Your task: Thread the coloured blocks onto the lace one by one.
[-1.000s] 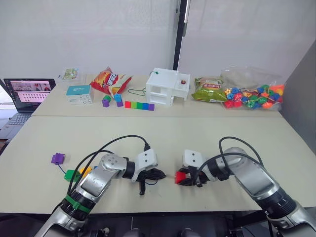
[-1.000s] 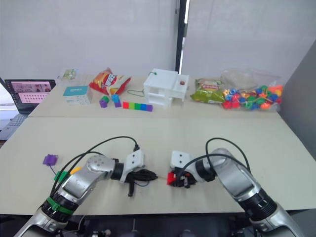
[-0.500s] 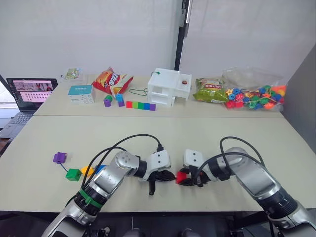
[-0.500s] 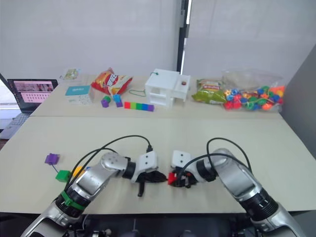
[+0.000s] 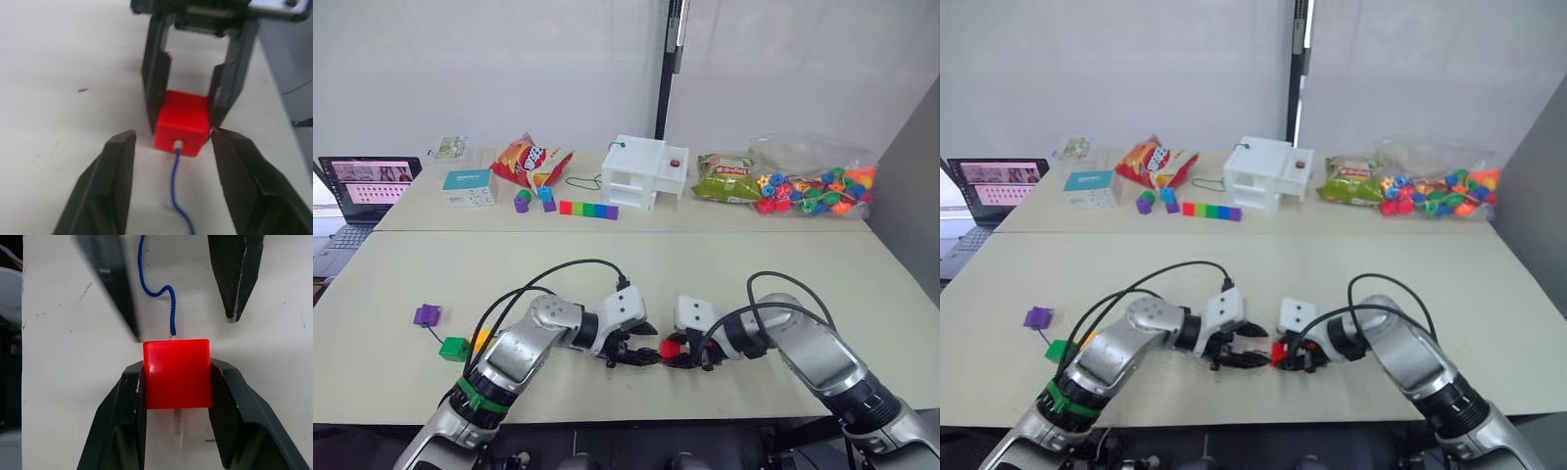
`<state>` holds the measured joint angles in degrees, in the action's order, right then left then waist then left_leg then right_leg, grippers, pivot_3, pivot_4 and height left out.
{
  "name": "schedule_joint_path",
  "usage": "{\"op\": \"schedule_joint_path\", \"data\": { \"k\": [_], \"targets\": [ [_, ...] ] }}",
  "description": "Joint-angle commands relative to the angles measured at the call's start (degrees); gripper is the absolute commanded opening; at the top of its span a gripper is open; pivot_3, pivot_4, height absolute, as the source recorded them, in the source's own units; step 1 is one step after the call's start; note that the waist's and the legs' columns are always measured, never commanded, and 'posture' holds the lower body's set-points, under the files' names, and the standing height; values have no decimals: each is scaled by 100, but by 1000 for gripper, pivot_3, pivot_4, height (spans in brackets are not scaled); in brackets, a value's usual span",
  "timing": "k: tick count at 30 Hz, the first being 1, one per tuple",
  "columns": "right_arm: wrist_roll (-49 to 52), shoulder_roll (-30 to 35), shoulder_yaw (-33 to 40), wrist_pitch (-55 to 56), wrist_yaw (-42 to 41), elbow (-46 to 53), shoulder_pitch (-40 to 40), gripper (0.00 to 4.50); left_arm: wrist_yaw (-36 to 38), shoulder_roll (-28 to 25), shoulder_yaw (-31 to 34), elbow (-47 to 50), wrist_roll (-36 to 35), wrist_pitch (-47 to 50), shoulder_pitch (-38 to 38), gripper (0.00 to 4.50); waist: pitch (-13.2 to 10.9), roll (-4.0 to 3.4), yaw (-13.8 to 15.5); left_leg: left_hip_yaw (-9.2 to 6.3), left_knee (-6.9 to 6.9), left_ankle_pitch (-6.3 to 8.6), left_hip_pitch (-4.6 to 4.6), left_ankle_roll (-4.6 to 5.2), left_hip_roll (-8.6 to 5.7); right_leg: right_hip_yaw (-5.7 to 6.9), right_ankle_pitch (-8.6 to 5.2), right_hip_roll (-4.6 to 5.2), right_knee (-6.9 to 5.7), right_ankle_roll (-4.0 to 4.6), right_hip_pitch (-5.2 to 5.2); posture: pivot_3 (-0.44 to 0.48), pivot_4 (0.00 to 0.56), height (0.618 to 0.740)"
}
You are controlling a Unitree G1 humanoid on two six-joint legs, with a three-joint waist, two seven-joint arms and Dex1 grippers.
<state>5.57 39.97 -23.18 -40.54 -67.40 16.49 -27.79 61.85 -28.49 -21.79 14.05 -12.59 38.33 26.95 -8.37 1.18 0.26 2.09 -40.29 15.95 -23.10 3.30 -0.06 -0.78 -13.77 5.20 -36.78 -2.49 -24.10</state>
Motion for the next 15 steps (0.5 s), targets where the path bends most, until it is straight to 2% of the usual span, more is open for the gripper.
{"op": "schedule_joint_path", "data": {
  "k": [1,5,14,15],
  "targets": [
    [69,34,-147,4,-30,11,108,1203,-44,-233,171,360,-150,153,-124,2484,0,0,1,0,2,0,1,0,0,0,-1,0,0,1,-1,0,150,740],
    [97,60,-133,-7,-31,5,87,1203,-203,-505,77,254,67,-161,-505,2484,0,0,5,1,2,0,4,0,-2,0,-1,5,2,1,5,0,150,740],
    [132,134,-112,-58,-39,76,96,1203,-465,-455,-180,-208,425,-822,-845,2484,1,-1,46,1,2,0,10,0,-3,2,0,10,2,1,11,0,150,740],
    [133,141,-110,-61,-40,83,98,1203,-464,-441,-189,-241,426,-876,-860,1925,1,-1,49,1,3,0,13,0,-3,2,0,11,2,1,14,0,150,740]
  ]
}}
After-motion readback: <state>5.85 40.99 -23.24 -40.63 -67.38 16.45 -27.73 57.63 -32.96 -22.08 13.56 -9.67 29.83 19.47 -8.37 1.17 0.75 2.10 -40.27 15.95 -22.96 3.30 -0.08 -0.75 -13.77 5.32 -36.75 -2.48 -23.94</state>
